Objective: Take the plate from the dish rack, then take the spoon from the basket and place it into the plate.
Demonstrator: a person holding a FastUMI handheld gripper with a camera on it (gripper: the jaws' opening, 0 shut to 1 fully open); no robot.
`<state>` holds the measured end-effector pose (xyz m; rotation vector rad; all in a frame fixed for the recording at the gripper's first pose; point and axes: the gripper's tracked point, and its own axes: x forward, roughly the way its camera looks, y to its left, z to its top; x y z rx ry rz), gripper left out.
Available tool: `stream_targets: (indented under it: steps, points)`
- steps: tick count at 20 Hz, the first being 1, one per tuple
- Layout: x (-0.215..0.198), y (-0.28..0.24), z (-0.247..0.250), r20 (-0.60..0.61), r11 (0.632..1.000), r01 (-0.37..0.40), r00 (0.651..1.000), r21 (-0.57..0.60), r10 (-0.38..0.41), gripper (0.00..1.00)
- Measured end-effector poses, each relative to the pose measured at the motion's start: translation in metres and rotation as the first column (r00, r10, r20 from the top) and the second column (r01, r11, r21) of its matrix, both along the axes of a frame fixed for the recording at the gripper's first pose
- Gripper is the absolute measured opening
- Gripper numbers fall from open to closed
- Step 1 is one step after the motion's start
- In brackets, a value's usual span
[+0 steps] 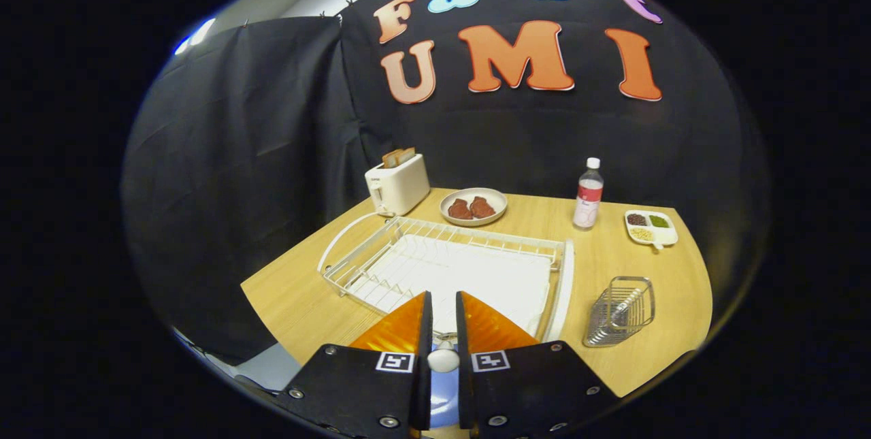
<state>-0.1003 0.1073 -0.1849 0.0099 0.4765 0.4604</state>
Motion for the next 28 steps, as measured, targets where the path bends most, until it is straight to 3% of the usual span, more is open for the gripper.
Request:
stream_targets:
  steps: [9,14,18,25,28]
  points:
    - [-0.025,0.035,0.002,-0.02,0.987,-0.139,0.99,0.079,0.141,0.16]
    - [-0.038,0.036,-0.029,-0.06,0.983,-0.169,0.983,0.071,0.173,0.16]
    - [-0.042,0.029,-0.071,-0.086,0.984,-0.178,0.981,-0.007,0.177,0.16]
    - [-0.062,-0.006,-0.105,-0.147,0.992,-0.127,0.981,0.007,0.126,0.17]
    - [-0.067,-0.028,-0.131,-0.18,0.988,-0.123,0.978,-0.093,0.104,0.18]
